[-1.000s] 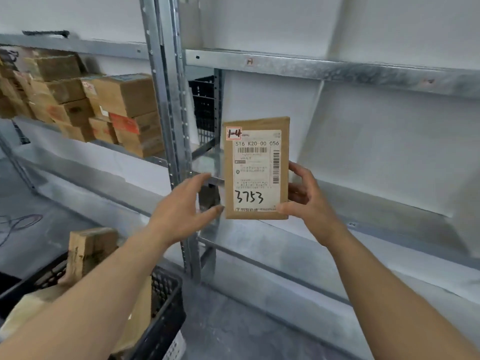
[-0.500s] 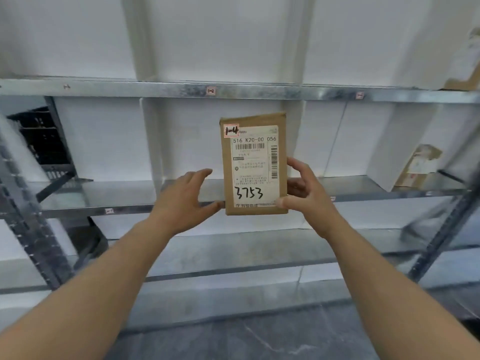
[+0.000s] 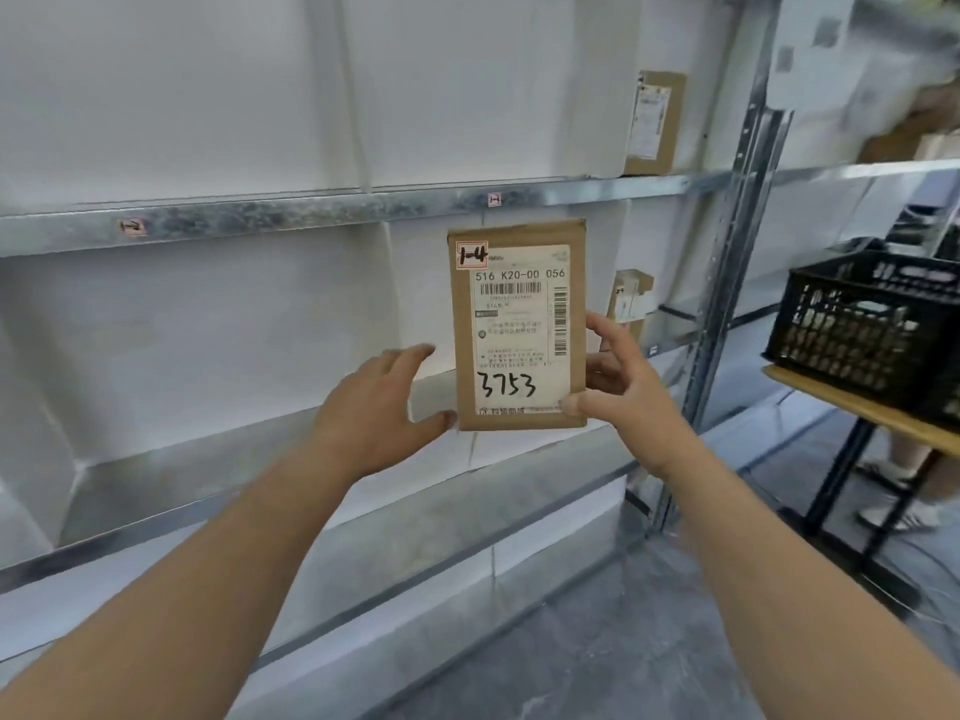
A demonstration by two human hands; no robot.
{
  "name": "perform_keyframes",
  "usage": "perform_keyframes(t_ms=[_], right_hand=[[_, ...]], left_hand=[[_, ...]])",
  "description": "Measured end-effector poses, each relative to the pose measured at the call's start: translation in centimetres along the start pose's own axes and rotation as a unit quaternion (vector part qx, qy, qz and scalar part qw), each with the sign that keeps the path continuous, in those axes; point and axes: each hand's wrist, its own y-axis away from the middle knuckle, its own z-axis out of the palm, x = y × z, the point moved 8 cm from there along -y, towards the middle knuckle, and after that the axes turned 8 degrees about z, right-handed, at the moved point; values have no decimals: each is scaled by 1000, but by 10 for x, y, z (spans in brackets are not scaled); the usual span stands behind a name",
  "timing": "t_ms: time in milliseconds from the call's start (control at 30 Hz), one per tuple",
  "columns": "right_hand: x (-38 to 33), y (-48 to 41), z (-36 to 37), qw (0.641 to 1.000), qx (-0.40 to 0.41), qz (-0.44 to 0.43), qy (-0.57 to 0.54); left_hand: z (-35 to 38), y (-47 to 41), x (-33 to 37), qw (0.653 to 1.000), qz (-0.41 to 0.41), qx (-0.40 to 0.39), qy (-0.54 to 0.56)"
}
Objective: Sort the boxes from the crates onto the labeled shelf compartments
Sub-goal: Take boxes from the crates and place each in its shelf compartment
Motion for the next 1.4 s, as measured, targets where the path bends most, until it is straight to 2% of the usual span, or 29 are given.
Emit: perform_keyframes(t_ms=[300,567,833,1033,1400], right_hand=[[22,-62,-92,998,63,12,6],[25,-130,-169,995,97,-19,19],[30,-153,-264,989,142,-27,17],[39,-180,-349,990,131,-39,15],[51,-246,-498,995,82,-41,26]], left_hand=[[48,-123,40,997,72,-7,19],[71,-234,68,990,135,16,24],[88,-316,134,981,192,37,10],[109,-368,196,980,193,51,-11],[140,-469,297,990,121,50,-54]])
